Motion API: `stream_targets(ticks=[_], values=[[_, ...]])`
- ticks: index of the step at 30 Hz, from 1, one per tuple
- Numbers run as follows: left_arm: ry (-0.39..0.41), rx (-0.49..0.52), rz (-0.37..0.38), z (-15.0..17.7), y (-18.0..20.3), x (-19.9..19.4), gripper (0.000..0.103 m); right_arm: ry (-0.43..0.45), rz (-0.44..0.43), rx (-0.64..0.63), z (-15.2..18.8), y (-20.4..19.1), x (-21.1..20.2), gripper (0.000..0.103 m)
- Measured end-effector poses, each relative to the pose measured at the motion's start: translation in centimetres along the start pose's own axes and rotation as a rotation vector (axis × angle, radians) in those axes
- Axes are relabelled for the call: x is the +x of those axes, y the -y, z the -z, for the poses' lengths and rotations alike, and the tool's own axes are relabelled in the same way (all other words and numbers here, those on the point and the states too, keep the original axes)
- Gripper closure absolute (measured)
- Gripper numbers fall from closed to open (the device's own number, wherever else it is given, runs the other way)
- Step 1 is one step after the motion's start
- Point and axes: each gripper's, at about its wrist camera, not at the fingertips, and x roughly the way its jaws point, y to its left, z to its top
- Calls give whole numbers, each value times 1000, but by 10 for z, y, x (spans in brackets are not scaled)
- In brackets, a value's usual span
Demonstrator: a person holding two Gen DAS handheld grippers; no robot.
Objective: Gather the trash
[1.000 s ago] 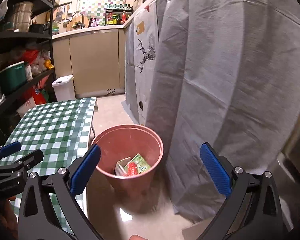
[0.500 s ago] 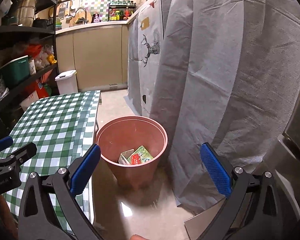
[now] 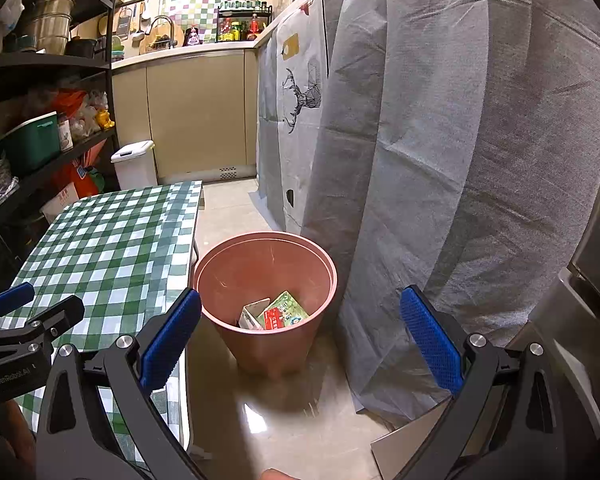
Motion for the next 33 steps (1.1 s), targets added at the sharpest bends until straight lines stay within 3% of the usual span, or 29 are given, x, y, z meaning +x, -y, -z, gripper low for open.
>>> stream_targets(ticks=[33], values=[[0, 16, 8, 1, 3, 0, 10, 1, -1, 3, 0, 1, 1, 5]])
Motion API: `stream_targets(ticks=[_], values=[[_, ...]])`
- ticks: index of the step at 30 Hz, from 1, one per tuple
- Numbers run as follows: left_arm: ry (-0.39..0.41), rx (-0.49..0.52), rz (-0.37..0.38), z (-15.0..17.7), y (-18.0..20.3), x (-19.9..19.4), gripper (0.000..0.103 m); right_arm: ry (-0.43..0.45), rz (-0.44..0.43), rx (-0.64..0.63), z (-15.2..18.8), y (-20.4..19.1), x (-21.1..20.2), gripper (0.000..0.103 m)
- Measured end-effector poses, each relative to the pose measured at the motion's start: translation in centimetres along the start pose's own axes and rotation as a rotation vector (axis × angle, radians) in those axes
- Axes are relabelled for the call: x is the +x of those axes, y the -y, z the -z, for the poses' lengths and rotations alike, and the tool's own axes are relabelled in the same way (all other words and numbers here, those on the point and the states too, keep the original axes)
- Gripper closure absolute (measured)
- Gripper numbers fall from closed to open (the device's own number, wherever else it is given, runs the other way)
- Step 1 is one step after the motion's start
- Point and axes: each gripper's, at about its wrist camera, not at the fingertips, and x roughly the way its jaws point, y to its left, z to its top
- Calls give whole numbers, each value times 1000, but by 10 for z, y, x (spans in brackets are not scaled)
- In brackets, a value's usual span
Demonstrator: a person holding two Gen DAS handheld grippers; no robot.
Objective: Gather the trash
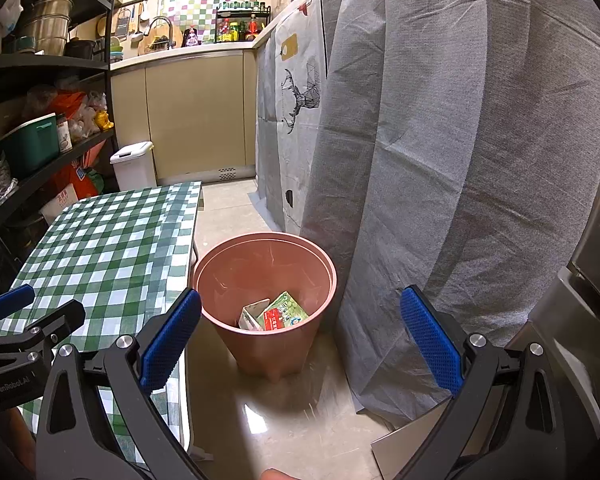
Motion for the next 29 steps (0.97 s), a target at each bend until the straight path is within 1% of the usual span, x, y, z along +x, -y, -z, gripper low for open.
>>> stream_targets(ticks=[14, 21, 23, 29], values=[[0, -4, 0, 1, -2, 0, 10, 0, 0, 1, 0, 0, 0, 5], [5, 13, -6, 2, 1, 1, 10, 0, 0, -1, 0, 0, 0, 5], [6, 15, -15, 2, 3, 1, 7, 0, 0, 0, 0, 0, 0, 5], [-8, 3, -15, 1, 1, 2, 7, 0, -1, 0, 0, 0, 0, 5]])
